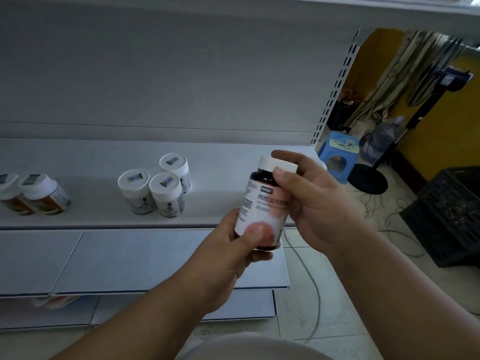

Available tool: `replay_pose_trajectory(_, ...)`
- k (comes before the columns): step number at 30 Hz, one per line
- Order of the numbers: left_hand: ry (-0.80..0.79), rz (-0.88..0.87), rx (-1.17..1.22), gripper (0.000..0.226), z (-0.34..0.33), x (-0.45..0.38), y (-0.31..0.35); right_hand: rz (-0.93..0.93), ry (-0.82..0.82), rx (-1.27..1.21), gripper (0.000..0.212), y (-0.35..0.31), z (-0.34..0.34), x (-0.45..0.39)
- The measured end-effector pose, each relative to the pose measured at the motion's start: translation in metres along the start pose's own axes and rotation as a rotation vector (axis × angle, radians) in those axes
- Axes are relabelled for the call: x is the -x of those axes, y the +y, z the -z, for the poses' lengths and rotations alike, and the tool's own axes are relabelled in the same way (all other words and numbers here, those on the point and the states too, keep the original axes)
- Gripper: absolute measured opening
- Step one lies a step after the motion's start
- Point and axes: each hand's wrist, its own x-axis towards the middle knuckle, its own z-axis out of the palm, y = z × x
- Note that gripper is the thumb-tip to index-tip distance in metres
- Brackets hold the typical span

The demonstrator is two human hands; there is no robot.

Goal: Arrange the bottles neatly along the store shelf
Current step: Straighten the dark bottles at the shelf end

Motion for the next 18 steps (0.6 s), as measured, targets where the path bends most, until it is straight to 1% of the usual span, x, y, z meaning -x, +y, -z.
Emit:
replay_pose_trajectory(1,0.007,0.004,0.019,0.068,0.0,-0.001,-0.001,0.003,-0.008,0.027,0.048,0.001,-0.001,0.0)
replay_pose_trajectory(2,-0.026,0.015,0.087,0.07,0.0,0.0,-0.002,-0.002,-0.034,0.027,0.048,0.001,-0.001,0.001)
replay_pose_trajectory(4,-0.141,0.074,0.281,0.076,0.0,0.003,0.002,-0.038,-0.13,-0.044,0.048,-0.001,0.0,0.004)
replay_pose_trajectory(6,-0.209,0.128,0.392,0.078,0.0,0.005,0.005,-0.076,-0.185,-0.09,0.046,-0.004,0.002,0.006)
replay_pose_trajectory(7,-0.207,0.13,0.404,0.076,-0.001,0.006,0.005,-0.078,-0.171,-0.103,0.045,-0.005,0.003,0.006)
replay_pose_trajectory(9,-0.113,0.099,0.335,0.065,-0.005,0.005,0.002,-0.056,-0.088,-0.092,0.046,-0.005,0.002,0.006)
replay_pose_trajectory(11,-0.017,0.055,0.224,0.064,-0.007,0.004,0.0,-0.03,-0.01,0.014,0.048,-0.005,0.001,0.006)
replay_pose_trajectory(12,-0.019,0.044,0.234,0.068,-0.007,0.003,-0.001,-0.028,0.002,0.059,0.048,-0.004,0.0,0.007)
replay_pose_trajectory(13,-0.063,0.062,0.303,0.073,-0.007,0.003,0.0,-0.03,-0.008,0.071,0.046,-0.005,-0.001,0.008)
replay_pose_trajectory(15,-0.172,0.112,0.449,0.073,-0.005,0.005,0.002,-0.056,-0.08,-0.015,0.045,-0.005,-0.001,0.009)
replay_pose_trajectory(16,-0.2,0.14,0.484,0.072,-0.004,0.005,0.003,-0.073,-0.128,-0.079,0.047,-0.006,-0.002,0.01)
replay_pose_trajectory(18,-0.177,0.163,0.494,0.07,-0.005,0.005,0.002,-0.074,-0.161,-0.115,0.046,-0.005,-0.001,0.011)
